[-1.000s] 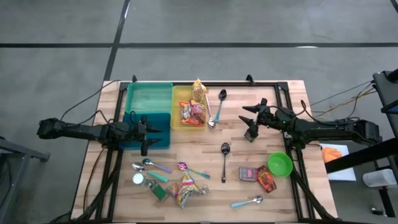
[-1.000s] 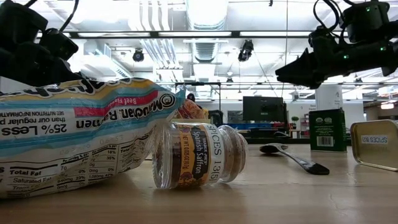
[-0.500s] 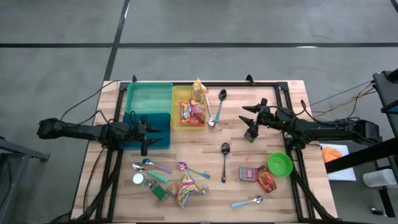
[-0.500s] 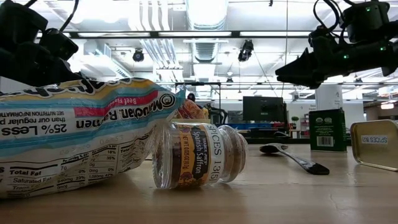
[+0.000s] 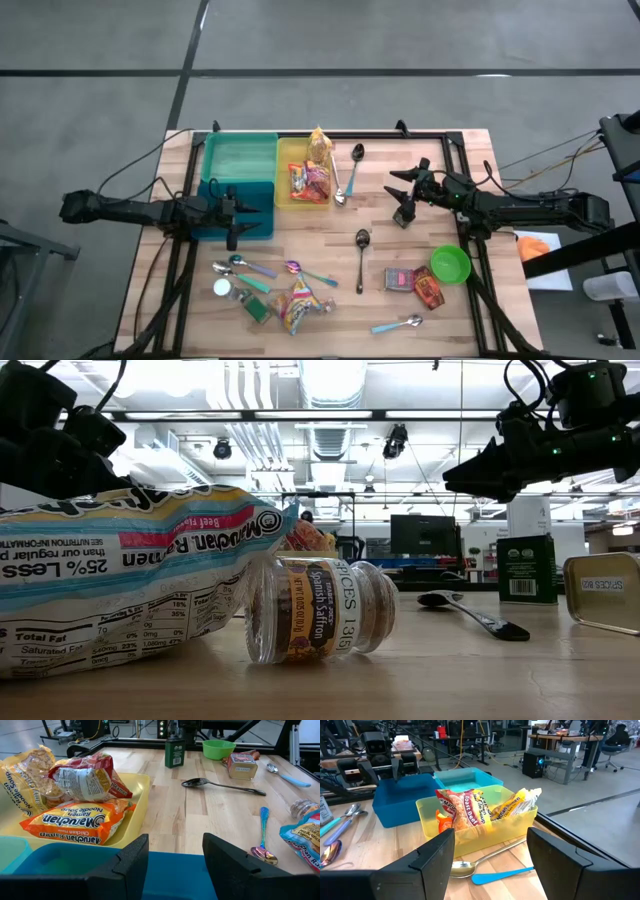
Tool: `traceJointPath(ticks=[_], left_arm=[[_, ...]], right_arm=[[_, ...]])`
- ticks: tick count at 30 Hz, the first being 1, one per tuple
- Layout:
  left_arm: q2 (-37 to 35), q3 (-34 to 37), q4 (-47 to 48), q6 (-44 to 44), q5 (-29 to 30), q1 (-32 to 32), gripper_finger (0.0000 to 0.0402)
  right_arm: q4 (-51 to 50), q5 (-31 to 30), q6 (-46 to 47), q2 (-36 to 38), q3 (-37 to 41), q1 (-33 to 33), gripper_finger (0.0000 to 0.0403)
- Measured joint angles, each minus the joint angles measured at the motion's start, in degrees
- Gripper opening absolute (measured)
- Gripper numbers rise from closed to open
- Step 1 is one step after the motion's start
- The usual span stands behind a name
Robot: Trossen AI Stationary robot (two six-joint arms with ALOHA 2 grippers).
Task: Pick & Place Food Item
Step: Put the blue noodle pack into the yellow bin
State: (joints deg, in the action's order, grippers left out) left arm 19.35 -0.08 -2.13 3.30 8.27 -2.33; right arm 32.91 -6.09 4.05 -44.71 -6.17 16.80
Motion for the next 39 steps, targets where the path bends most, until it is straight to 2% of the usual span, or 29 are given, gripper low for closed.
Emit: traceJointPath(ticks=[6,12,15,17,21,24,30,39], left_arm=[[0.0,0.0,-0.05,0.56,0.04,0.0,0.0189],[-0.02,-0.2,-0.32,19.91,-0.53,0.02,0.0189],[1.12,-2.52,2.65,21.59,-3.91,-1.14,0.0189],[2.79,-4.95,2.94,20.78,-3.82,-2.28,0.0189],[9.01,-11.67,5.92,18.97,0.02,-3.57,0.0189],[16.21,-17.88,10.63,18.81,1.88,-3.63,0.0189],[31.45,-29.12,16.17,19.29,2.03,-3.63,0.0189],[46.47,-43.92,19.74,27.46,2.72,-3.74,0.0189]], right_arm=[[0.01,0.0,0.0,0.0,0.0,-0.01,0.0246],[0.0,0.0,0.0,0.0,0.0,0.0,0.0246],[0.0,0.0,0.0,0.0,-0.02,-0.02,0.0247],[-0.02,0.0,0.0,0.0,-0.02,-0.02,0.0246],[0.0,0.0,0.0,0.0,-0.02,-0.02,0.0246],[-0.02,0.0,-0.02,0.0,-0.02,-0.02,0.0246],[-0.04,0.0,0.0,0.0,-0.02,-0.02,0.0247],[-0.06,0.0,-0.02,-0.07,-0.02,-0.02,0.0246]])
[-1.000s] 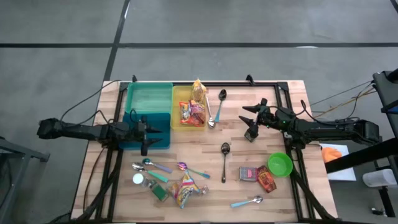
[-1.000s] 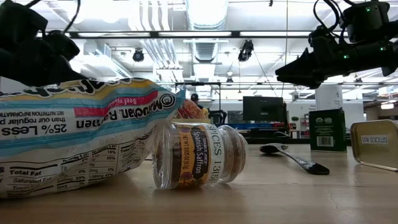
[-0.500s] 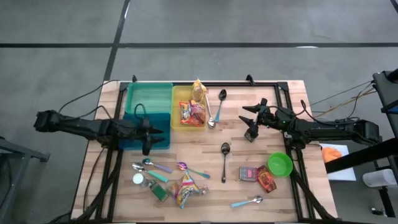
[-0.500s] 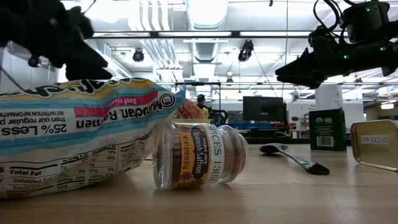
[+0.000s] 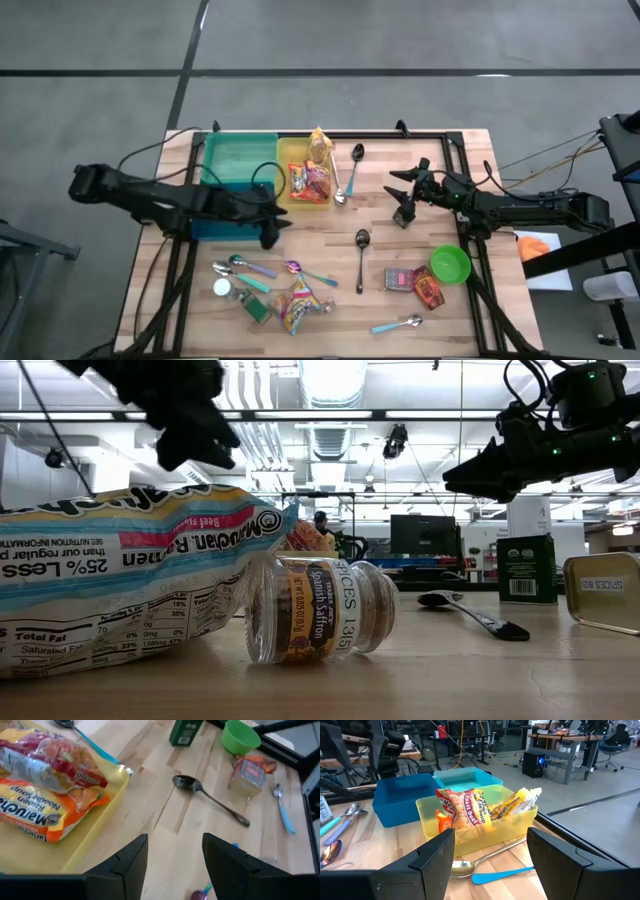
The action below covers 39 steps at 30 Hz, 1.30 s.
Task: Pick & Place Food Item
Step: Put the blue noodle pack into the yellow bin
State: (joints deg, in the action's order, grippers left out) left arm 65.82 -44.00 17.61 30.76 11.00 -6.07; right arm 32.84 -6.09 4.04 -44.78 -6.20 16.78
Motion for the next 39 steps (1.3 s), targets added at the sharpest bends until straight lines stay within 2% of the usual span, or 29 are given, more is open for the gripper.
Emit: traceJointPath(ticks=[4,10,18,24,29,34,39], left_arm=[[5.21,-6.1,5.5,2.87,0.62,-0.42,0.0189],[10.76,-11.91,7.07,11.43,-0.88,-0.92,0.0189],[12.09,-12.82,10.86,28.19,-4.84,-1.86,0.0189],[13.48,-12.73,14.09,39.23,-4.45,-5.63,0.0189],[15.93,-13.68,13.84,45.07,-3.27,-8.71,0.0189],[21.11,-18.42,13.81,46.78,-3.6,-11.84,0.019],[27.69,-25.39,16.05,47.76,-4.82,-14.04,0.0223]], right_arm=[[0.01,0.0,0.0,-0.02,0.0,0.0,0.0246],[0.0,0.0,0.0,-0.04,0.0,0.0,0.0246],[0.02,-0.01,0.0,-0.12,0.0,0.0,0.0246],[-0.03,0.0,0.0,-0.35,-0.02,0.0,0.0246],[0.18,0.02,0.01,-0.37,-0.03,0.0,0.0247],[0.18,0.02,0.0,-0.61,-0.04,0.0,0.0246],[0.15,0.02,0.0,-0.81,-0.04,0.0,0.0246]])
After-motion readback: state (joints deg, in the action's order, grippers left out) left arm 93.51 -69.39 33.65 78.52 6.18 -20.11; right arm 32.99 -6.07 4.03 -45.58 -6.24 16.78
